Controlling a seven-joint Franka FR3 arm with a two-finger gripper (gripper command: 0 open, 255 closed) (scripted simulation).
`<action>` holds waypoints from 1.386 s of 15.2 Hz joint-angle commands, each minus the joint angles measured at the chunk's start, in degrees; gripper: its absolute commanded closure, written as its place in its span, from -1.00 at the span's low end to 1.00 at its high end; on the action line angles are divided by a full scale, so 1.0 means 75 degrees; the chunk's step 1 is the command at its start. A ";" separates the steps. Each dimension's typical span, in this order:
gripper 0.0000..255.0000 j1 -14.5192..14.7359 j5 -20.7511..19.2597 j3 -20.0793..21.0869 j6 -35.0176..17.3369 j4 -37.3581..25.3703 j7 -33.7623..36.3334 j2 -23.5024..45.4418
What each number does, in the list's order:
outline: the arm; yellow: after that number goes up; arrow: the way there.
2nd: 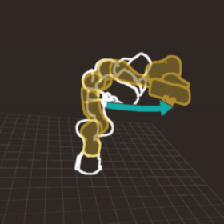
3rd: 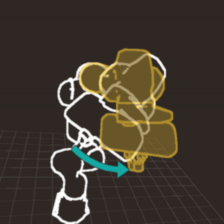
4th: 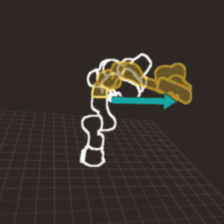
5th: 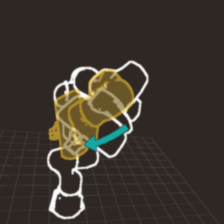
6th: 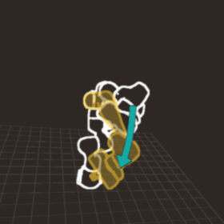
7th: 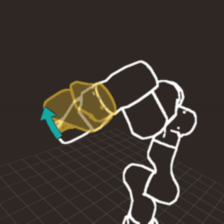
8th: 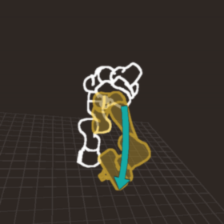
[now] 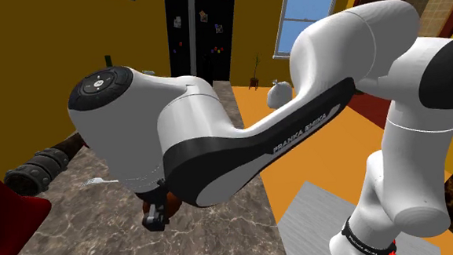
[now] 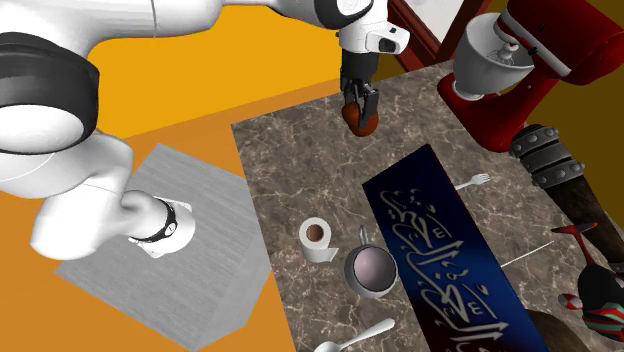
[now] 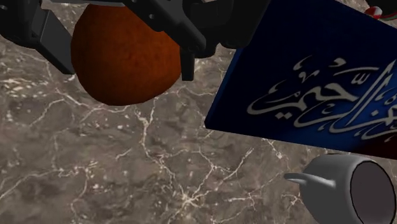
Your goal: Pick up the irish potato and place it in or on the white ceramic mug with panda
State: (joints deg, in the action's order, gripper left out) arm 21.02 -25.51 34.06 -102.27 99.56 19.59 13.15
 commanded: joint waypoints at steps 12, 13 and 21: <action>1.00 -0.0699 0.0476 -0.0283 0.0079 0.0318 -0.1189 -0.0945; 1.00 -0.0826 0.0532 -0.0361 -0.0030 0.0474 -0.1380 -0.1083; 1.00 -0.1680 0.0806 -0.1097 -0.0787 0.1369 -0.2881 -0.1852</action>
State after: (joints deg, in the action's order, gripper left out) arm 9.37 -20.00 26.73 -107.16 108.25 -0.15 0.62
